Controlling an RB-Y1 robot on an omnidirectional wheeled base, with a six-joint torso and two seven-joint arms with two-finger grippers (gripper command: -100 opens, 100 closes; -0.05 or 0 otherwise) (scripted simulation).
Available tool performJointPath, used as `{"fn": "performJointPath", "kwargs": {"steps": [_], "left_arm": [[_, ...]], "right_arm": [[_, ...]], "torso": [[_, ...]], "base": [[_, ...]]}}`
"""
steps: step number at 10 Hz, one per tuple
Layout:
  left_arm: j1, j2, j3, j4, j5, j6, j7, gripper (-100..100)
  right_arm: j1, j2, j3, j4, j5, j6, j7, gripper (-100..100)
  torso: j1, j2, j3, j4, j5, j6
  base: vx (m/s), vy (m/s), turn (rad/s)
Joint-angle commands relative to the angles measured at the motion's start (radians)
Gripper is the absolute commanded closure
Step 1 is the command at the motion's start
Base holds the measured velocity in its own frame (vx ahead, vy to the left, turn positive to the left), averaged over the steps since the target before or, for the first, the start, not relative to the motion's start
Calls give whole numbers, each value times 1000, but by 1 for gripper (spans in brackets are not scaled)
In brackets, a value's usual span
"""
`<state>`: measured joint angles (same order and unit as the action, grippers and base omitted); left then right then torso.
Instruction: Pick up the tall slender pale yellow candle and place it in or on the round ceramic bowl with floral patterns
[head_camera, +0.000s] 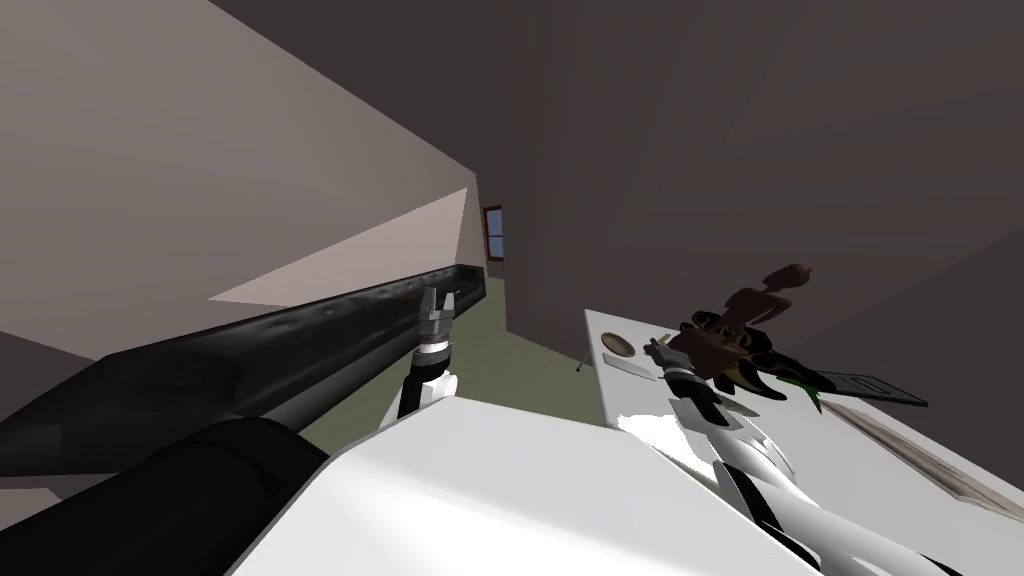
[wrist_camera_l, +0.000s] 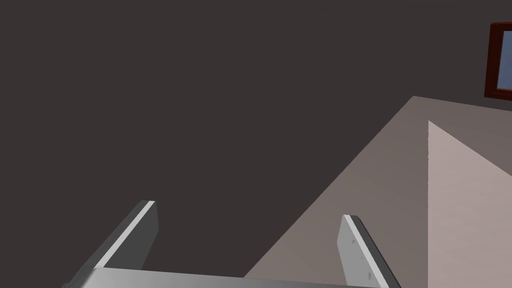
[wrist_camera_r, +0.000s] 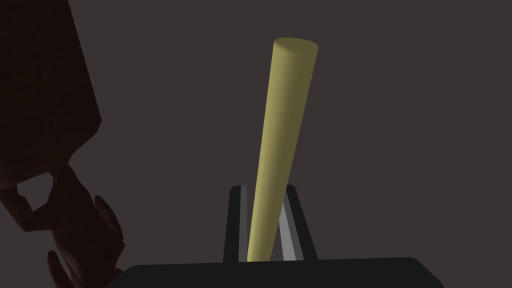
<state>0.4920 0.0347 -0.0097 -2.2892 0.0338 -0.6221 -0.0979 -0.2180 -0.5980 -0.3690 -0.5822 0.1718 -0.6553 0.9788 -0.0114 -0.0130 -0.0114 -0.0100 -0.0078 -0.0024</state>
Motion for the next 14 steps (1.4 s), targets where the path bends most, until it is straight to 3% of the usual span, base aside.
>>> {"fn": "performJointPath", "kwargs": {"steps": [1, 5, 6, 7, 11, 12, 13, 14], "left_arm": [[0, 0, 0, 0, 0, 0, 0, 0], [0, 0, 0, 0, 0, 0, 0, 0], [0, 0, 0, 0, 0, 0, 0, 0], [0, 0, 0, 0, 0, 0, 0, 0], [0, 0, 0, 0, 0, 0, 0, 0], [0, 0, 0, 0, 0, 0, 0, 0], [0, 0, 0, 0, 0, 0, 0, 0], [0, 0, 0, 0, 0, 0, 0, 0]], "right_arm": [[-2, 13, 29, 3, 1, -3, 2, 100], [0, 53, 108, 4, -1, -15, -5, 100], [-5, 46, 97, 13, -1, -17, -6, 100], [-8, 47, 99, 20, -1, -24, -4, -100], [-7, 47, 99, 19, -1, -23, -4, -100], [-7, 47, 99, 19, -1, -23, -4, 0], [-41, 46, 133, -16, 21, 19, -34, -100], [-57, 46, 150, -33, 31, 41, -48, -100]], "torso": [[0, 0, 0, 0, 0, 0], [0, -2, -2, -1, 0, 0], [-3, 0, -1, -1, 0, 1], [-1, 2, 1, -1, 1, 2], [4, 5, 2, 0, 2, 2], [4, 5, 2, 0, 2, 2], [4, 5, 2, 0, 2, 2], [5, 6, 3, 0, 2, 3]], "base": [[82, -63, 91], [79, -73, 72], [13, -56, 32], [6, -9, 2], [0, 0, 0], [0, 0, 0], [-17, 10, -249], [-28, 24, -286]]}}
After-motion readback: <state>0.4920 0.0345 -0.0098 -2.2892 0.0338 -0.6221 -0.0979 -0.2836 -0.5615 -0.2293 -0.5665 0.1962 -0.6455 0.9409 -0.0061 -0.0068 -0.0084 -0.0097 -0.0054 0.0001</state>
